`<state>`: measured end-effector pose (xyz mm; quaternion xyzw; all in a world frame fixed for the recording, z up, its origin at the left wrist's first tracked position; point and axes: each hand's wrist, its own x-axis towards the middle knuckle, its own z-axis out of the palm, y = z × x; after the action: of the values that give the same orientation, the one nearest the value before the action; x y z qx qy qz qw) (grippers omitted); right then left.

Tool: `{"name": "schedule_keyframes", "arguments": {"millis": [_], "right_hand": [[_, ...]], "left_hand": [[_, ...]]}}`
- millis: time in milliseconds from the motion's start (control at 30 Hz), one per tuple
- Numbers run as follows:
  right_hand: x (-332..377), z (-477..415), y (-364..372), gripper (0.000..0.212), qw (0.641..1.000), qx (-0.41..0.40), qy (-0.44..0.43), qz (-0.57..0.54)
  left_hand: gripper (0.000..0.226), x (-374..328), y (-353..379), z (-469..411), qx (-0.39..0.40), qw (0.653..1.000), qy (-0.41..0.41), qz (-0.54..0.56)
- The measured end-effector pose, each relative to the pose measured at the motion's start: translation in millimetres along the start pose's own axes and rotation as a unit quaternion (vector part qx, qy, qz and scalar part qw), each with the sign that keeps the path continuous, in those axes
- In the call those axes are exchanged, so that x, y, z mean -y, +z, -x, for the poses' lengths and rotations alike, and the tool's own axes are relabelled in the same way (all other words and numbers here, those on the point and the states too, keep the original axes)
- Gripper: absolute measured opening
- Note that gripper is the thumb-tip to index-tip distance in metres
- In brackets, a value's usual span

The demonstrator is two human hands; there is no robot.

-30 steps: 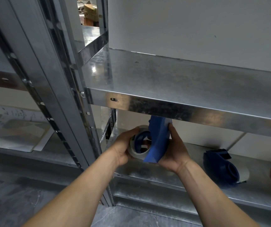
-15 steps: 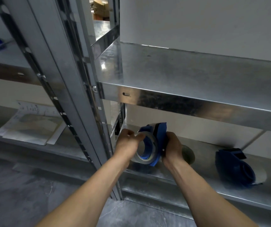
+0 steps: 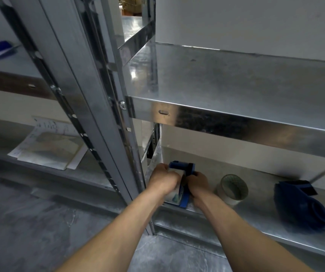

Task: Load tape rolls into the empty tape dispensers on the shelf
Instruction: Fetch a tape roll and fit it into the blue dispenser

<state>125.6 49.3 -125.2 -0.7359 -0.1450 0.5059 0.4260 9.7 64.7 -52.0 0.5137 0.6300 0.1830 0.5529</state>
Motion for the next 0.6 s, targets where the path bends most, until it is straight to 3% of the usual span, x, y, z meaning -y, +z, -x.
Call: {"name": "schedule_keyframes", "arguments": {"millis": [133,233,467,600], "right_hand": [[4.2,2.7,-3.2,0.022,0.976,-0.047,-0.059,0.206],[3.2,3.0,-4.9,0.020,0.951,-0.052,-0.085,0.291],[-0.1,1.2,-5.5,0.019,0.964,-0.048,-0.095,0.242],[0.2,4.1,-8.1,0.039,0.970,-0.044,-0.086,0.222]], "left_hand": [[0.045,3.4,-0.1,-4.5,0.002,1.000,0.014,-0.018],[0.033,3.8,-0.4,-8.9,0.012,0.999,0.022,-0.035],[0.029,-3.4,-1.5,-9.7,0.026,0.997,0.031,-0.070],[0.035,-5.0,-3.1,-8.1,0.023,0.997,0.025,-0.062]]}}
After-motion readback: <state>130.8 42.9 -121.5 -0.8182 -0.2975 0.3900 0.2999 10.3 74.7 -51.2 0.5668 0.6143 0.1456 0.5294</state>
